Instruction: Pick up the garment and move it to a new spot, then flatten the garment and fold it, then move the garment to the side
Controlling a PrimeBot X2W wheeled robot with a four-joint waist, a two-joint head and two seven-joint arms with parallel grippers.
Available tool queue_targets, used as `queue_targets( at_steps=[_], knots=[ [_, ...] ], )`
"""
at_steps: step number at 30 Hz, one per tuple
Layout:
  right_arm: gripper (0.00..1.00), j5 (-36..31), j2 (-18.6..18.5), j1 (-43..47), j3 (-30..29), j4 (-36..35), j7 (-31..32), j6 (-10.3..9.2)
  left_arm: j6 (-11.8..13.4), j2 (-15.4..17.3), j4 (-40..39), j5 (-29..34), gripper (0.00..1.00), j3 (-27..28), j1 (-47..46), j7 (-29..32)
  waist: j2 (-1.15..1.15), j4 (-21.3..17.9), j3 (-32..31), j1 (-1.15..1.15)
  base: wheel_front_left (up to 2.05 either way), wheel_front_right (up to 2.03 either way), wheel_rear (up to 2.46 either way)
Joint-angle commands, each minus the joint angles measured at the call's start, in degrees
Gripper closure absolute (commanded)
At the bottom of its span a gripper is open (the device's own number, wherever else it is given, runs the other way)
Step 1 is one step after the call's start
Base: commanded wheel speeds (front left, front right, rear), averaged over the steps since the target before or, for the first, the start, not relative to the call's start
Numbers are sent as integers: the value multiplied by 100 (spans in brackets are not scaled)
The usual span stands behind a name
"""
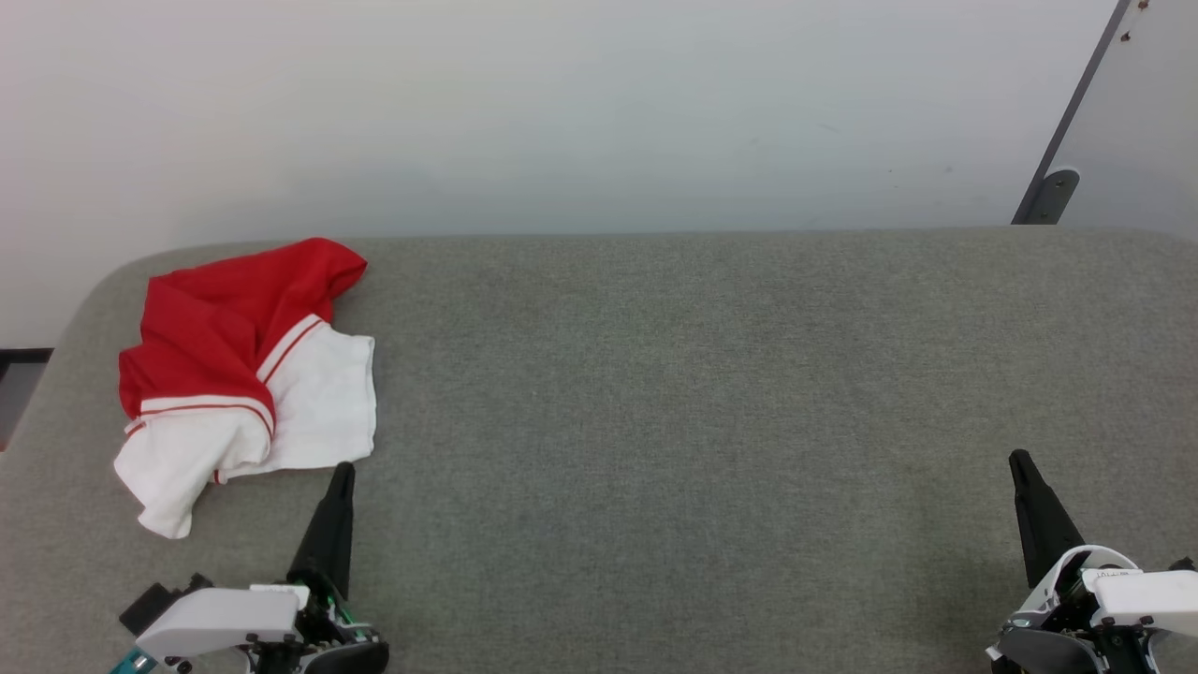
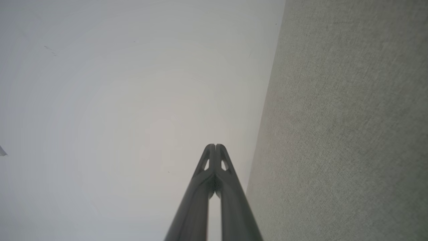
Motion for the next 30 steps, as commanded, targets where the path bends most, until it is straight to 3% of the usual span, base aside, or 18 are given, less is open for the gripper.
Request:
queue_targets(
  at_steps=[1,30],
  knots=[
    [100,15,17,41,14,2,-7,-9,7,6,3,9,100,10,-51,2,0,0,0,0,0,0,0],
    [100,15,17,41,14,2,-7,-9,7,6,3,10,100,9,-51,2,0,0,0,0,0,0,0]
  ],
)
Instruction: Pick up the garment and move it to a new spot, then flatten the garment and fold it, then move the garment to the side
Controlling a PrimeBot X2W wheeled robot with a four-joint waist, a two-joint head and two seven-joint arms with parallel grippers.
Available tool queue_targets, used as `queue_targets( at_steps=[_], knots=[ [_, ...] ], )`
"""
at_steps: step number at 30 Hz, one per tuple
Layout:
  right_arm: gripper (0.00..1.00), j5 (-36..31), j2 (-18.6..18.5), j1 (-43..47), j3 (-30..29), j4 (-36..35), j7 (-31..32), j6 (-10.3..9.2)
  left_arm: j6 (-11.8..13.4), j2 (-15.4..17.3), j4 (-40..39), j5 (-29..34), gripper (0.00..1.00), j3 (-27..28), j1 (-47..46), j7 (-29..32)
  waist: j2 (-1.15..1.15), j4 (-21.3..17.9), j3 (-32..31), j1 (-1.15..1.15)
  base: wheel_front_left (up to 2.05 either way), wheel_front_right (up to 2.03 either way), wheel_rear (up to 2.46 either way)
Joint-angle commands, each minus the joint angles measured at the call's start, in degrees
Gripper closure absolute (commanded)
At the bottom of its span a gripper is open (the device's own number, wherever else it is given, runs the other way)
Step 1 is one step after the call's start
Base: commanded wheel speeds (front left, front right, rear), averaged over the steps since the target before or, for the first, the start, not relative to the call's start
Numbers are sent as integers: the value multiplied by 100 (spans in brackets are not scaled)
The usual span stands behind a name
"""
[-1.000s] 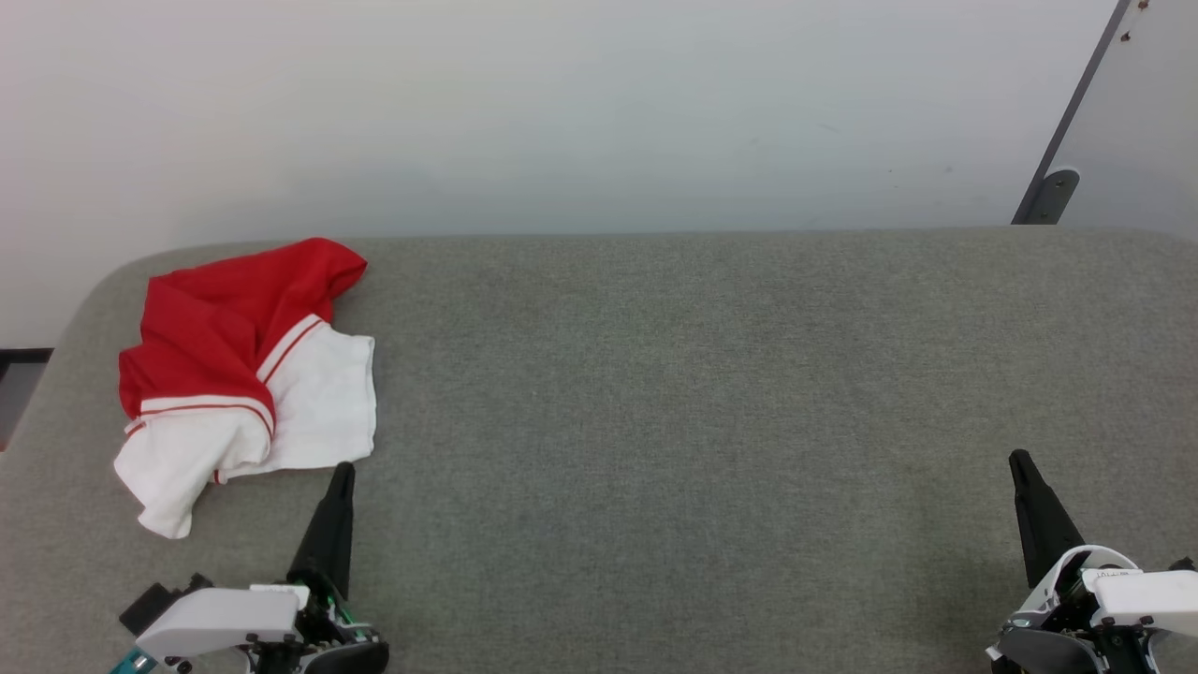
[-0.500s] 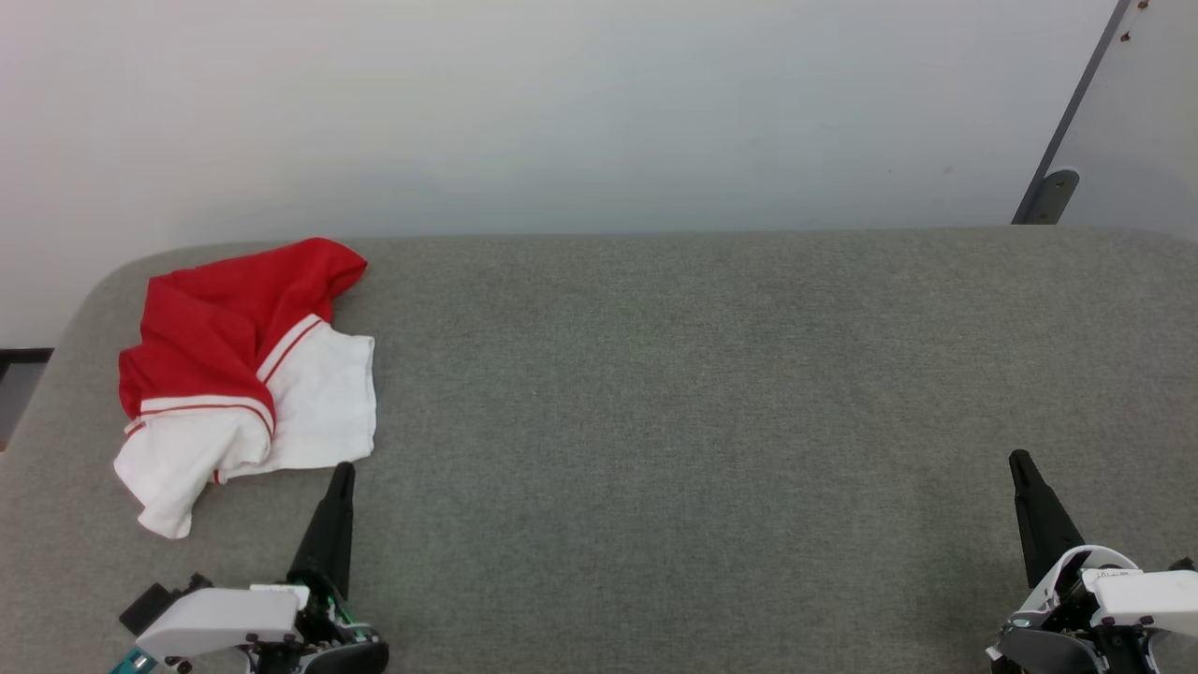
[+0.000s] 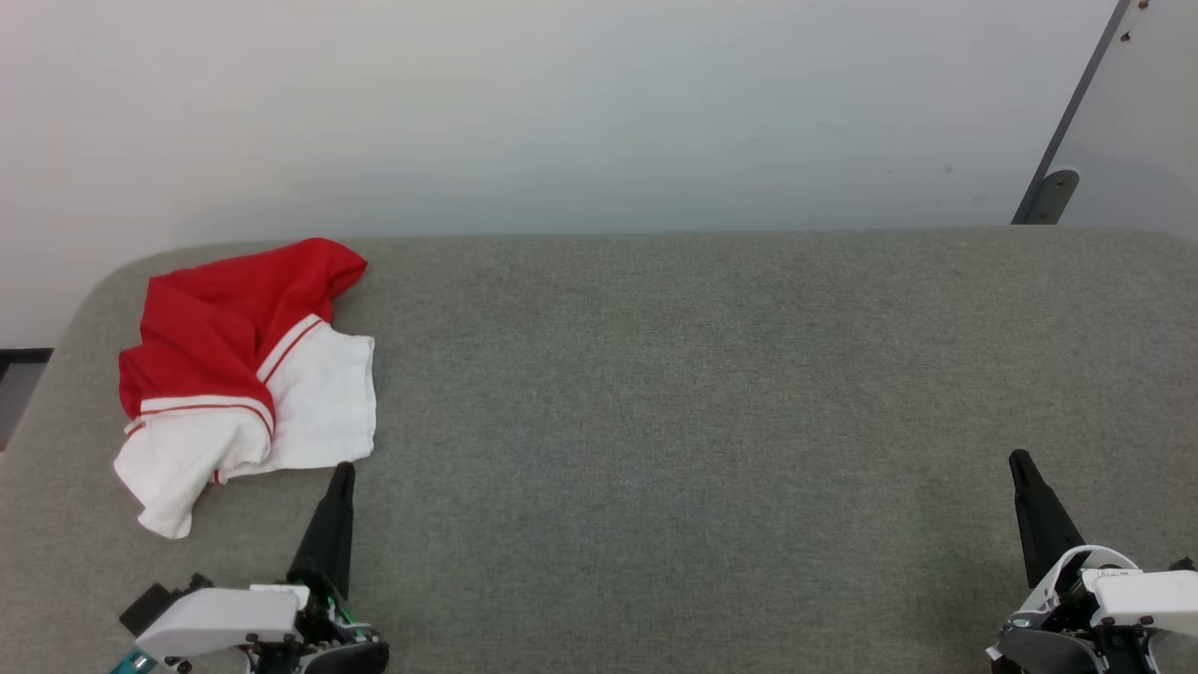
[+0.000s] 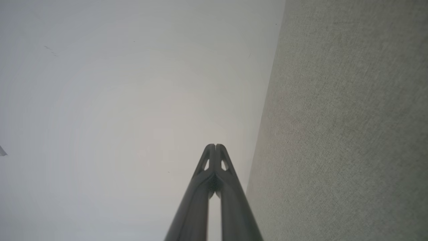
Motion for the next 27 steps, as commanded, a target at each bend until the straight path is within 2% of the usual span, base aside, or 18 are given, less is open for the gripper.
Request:
queue_targets(
  at_steps=[1,9,10,13,20,27],
  knots=[
    [100,15,17,41,14,2,-7,-9,7,6,3,10,100,7,-51,2,0,0,0,0,0,0,0],
    [100,-2,-2,1,-2,16,-3,0,-1,0,14,3,100,-3,6,-2,0,0,0,0,0,0,0],
    [0,-3,2,15,-1,65,-4,0,-1,-8,52,3,0,-4,33,-3,0,0,0,0,0,0,0],
    [0,-12,20,109,5,214,-13,0,-1,-34,208,7,0,-10,158,-11,0,0,1,0,0,0,0],
    [0,-93,10,-140,148,266,-207,0,-1,137,190,140,0,-5,-18,-101,0,0,6,0,0,0,0],
    [0,-694,-93,-417,339,438,-418,-1,0,417,168,580,0,-173,-128,-383,0,-1,9,0,0,0,0]
  ],
)
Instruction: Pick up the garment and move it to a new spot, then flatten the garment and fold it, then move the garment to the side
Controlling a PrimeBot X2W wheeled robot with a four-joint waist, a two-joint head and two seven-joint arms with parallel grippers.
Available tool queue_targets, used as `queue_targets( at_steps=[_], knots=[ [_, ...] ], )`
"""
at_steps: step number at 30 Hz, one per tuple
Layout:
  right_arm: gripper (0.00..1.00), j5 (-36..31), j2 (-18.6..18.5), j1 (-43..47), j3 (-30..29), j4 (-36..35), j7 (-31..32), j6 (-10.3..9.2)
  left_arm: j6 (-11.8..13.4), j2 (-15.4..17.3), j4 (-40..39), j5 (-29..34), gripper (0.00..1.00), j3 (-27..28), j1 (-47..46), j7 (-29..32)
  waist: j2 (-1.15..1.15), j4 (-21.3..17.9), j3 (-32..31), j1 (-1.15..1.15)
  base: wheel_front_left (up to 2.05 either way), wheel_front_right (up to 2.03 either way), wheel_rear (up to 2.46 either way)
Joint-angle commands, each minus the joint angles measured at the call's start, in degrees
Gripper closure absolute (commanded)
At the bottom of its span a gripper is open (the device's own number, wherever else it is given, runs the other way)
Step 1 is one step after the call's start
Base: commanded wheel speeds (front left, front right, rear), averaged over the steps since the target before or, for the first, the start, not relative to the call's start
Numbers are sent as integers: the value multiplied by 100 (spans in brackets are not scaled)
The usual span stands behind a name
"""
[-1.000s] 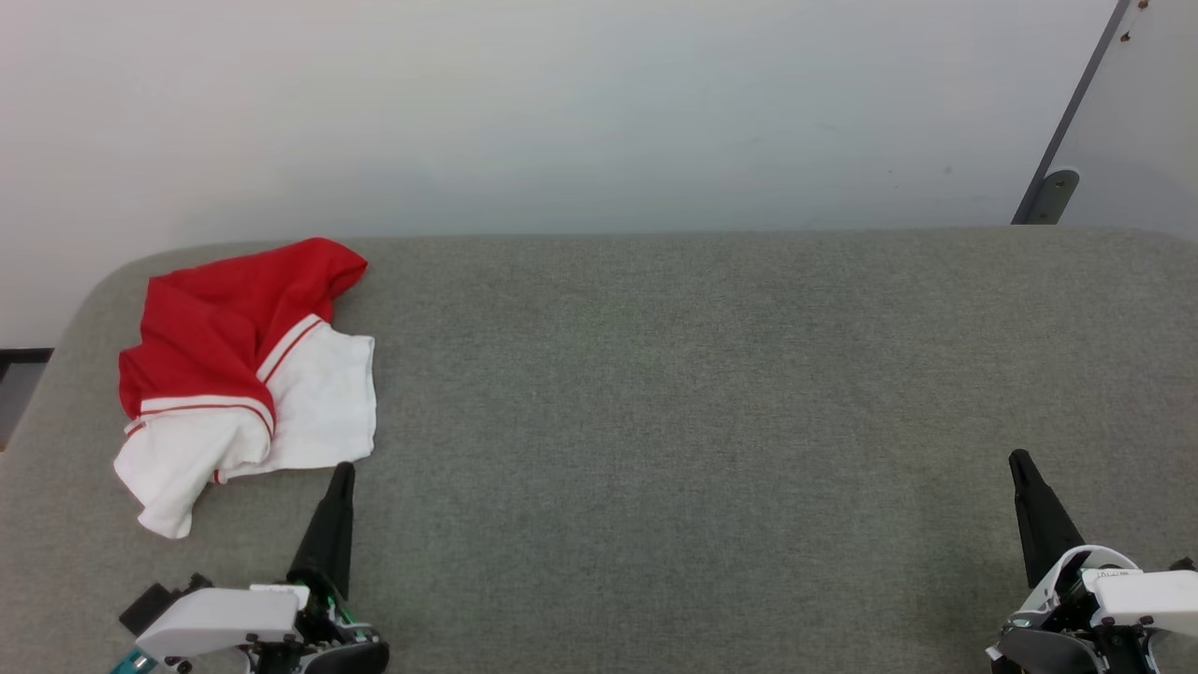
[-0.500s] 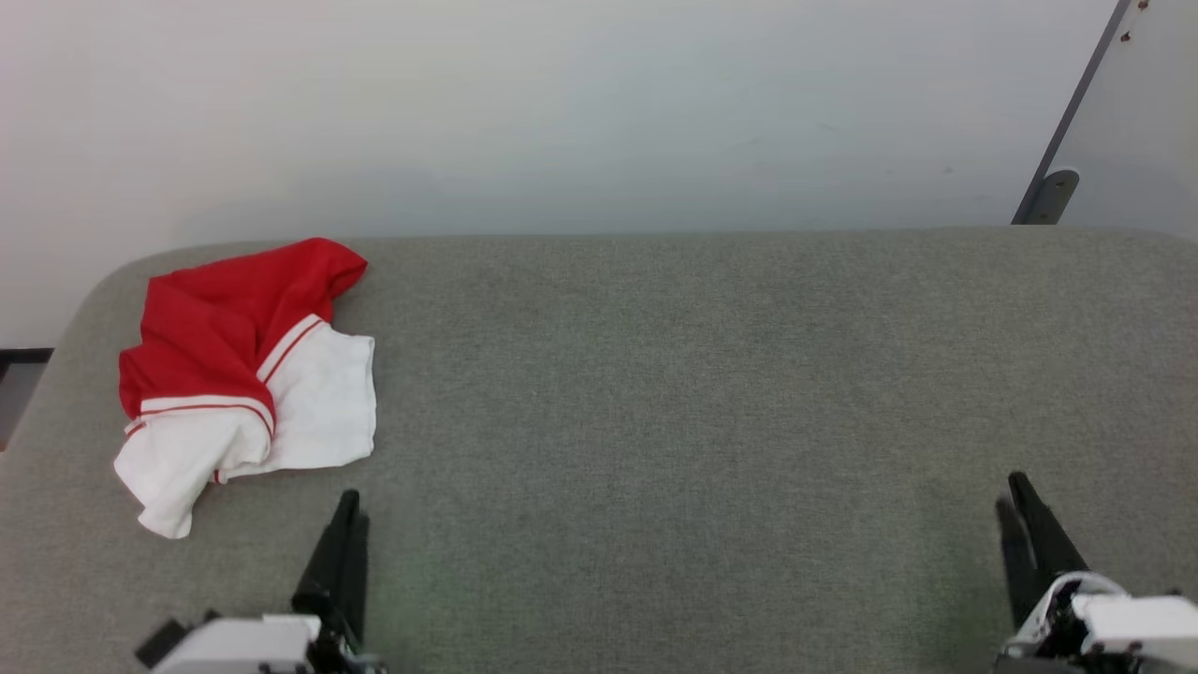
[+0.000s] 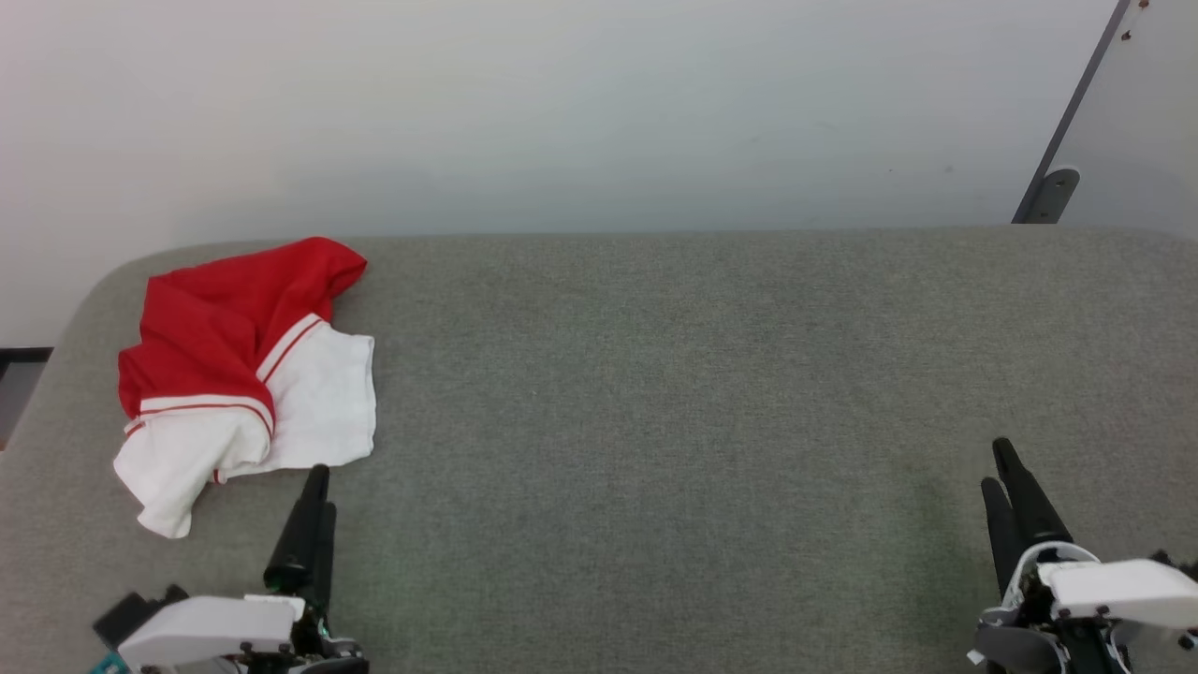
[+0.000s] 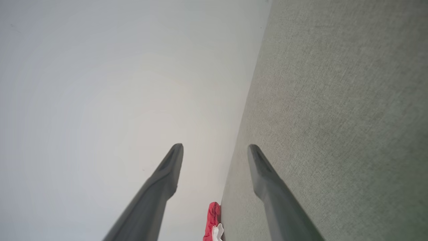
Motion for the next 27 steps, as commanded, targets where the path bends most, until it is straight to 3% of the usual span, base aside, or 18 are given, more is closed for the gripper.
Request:
queue_targets(
  at_steps=[1,11,24,27],
  knots=[
    [0,-317,-64,-266,52,-40,-76,-1,0,157,-89,244,0,-70,-201,-100,0,-1,1,0,0,0,0],
    [0,-1709,-14,-438,17,-55,-300,-2,2,323,-65,1259,0,-38,-294,-348,0,2,1,0,0,0,0],
    [0,-3652,41,-618,-9,-20,-607,-2,7,424,-357,3216,0,-49,-261,-653,0,12,29,0,0,0,0],
    [0,-3914,43,-637,-5,-21,-640,-3,5,464,-390,3429,0,-67,-267,-693,0,12,36,0,0,0,0]
  ],
)
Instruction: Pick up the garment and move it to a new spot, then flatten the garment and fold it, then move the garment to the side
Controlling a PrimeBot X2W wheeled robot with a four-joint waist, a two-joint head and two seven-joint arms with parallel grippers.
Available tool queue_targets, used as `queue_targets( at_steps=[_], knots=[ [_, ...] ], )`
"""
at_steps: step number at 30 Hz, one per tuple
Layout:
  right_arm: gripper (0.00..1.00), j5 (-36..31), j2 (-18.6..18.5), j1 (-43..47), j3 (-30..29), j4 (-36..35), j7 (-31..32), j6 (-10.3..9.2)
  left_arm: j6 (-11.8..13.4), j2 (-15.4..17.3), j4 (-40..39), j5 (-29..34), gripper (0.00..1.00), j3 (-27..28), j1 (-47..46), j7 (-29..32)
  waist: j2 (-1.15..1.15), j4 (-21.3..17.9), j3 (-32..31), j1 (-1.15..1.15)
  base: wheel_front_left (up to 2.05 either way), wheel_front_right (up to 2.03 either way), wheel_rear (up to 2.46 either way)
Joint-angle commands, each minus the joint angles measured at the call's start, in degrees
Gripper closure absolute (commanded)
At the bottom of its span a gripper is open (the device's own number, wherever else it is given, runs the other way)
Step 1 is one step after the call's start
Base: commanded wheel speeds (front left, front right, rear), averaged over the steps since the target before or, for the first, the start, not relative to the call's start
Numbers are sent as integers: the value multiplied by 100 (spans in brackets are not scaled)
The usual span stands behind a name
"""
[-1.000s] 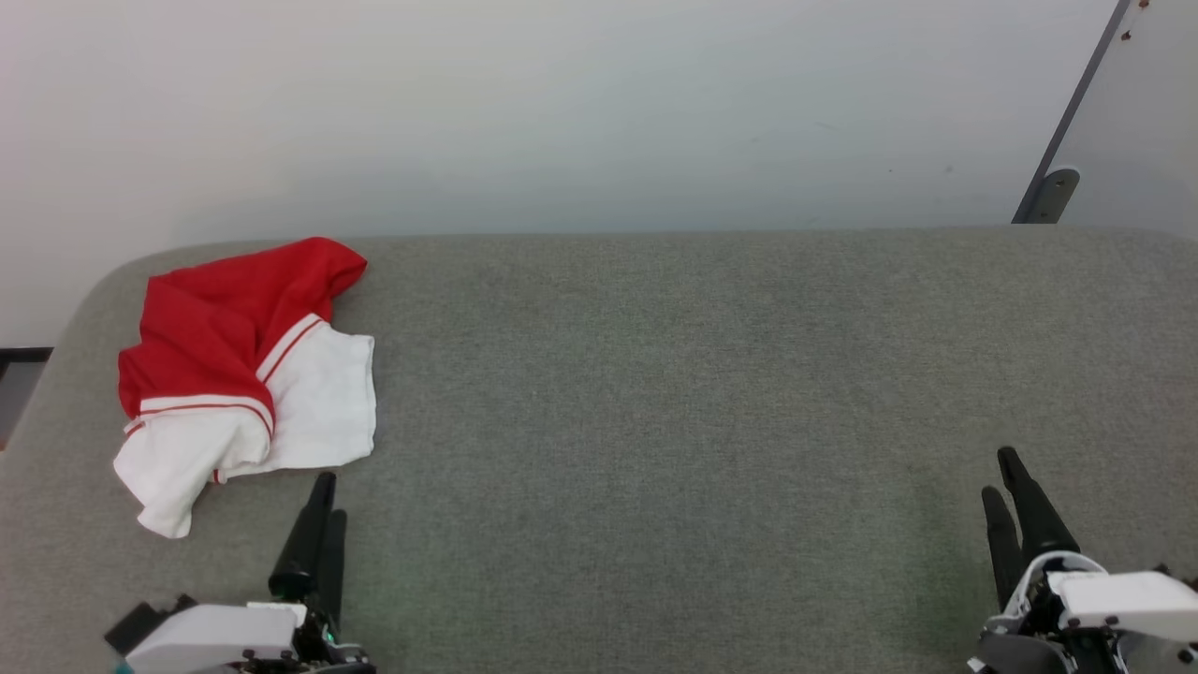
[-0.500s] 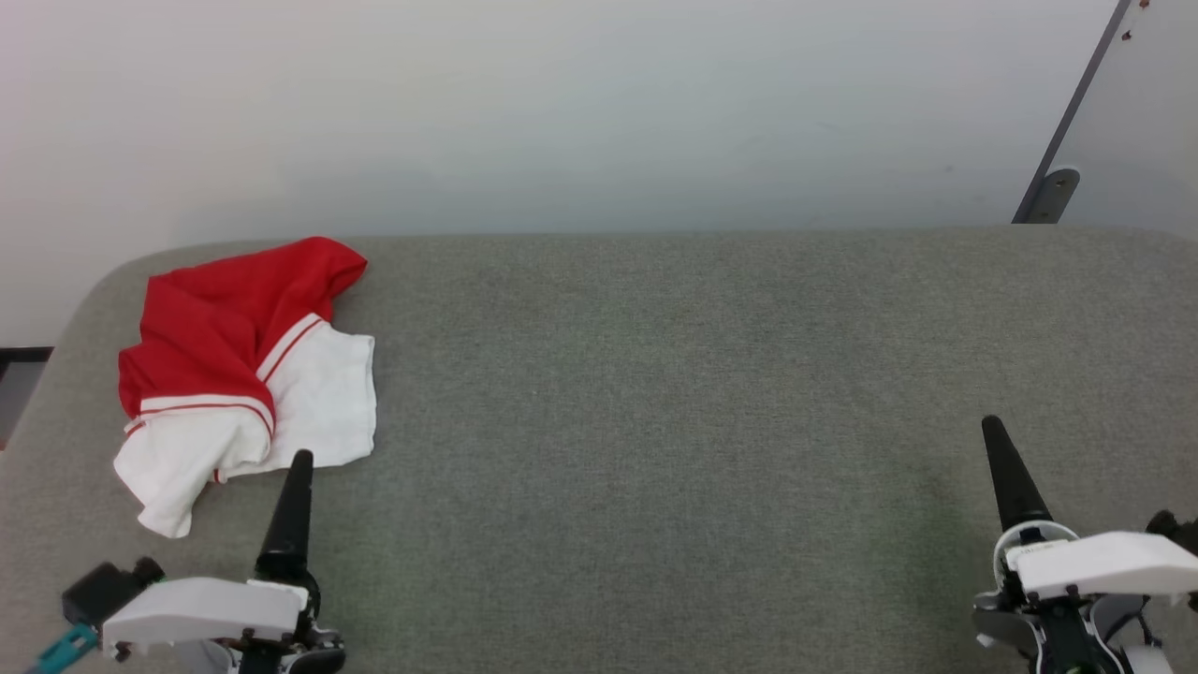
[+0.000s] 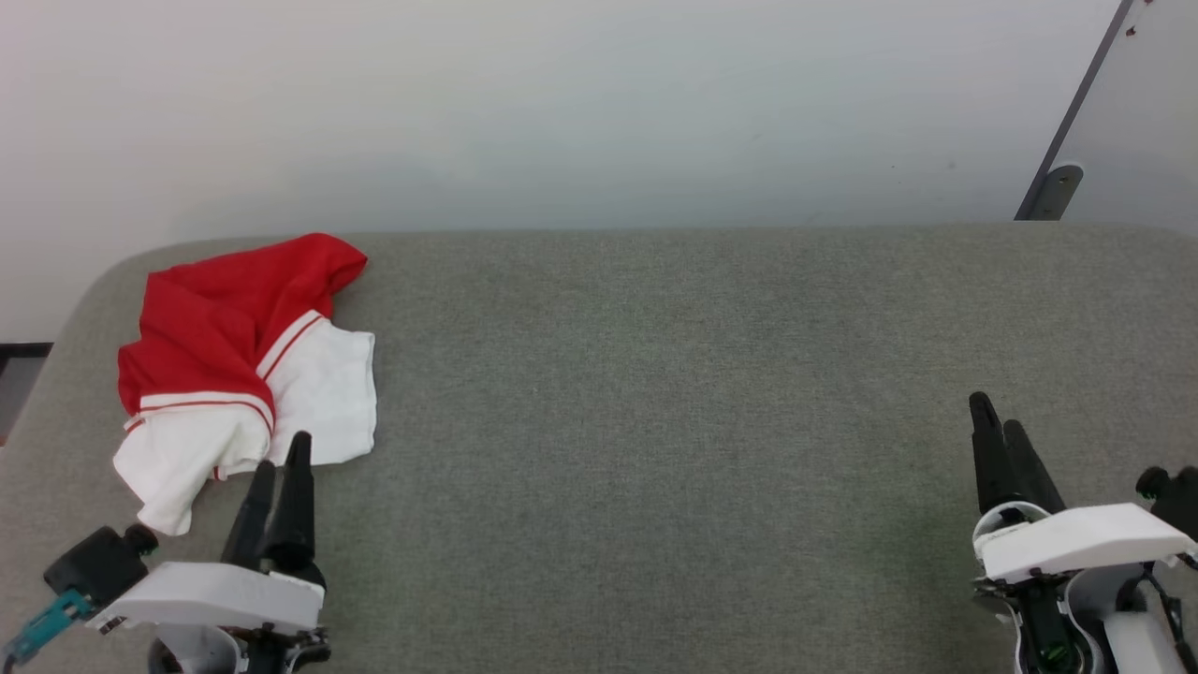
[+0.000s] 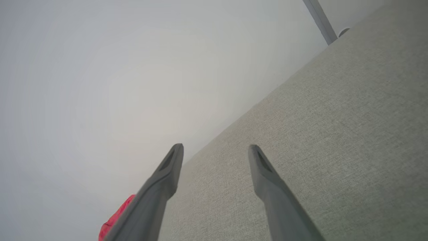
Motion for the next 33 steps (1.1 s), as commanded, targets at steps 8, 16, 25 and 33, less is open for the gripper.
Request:
queue_targets(
  at_steps=[8,16,25,33],
  knots=[
    [0,-1201,-2,-216,52,-80,-193,-3,-1,199,-224,902,0,-149,-82,-190,0,-14,-9,0,0,0,0],
    [0,-2074,-2,-250,69,-95,-329,-4,-1,312,-192,1626,0,-245,-28,-331,0,-31,-14,0,0,0,0],
    [0,-2719,-3,-266,-45,-95,-481,-4,-1,386,-86,2263,0,-273,-41,-477,0,-20,-25,0,0,0,0],
    [0,-3207,-4,-215,-105,-144,-609,-5,-1,452,-1,2640,0,-332,-36,-602,0,-7,-14,0,0,0,0]
  ],
)
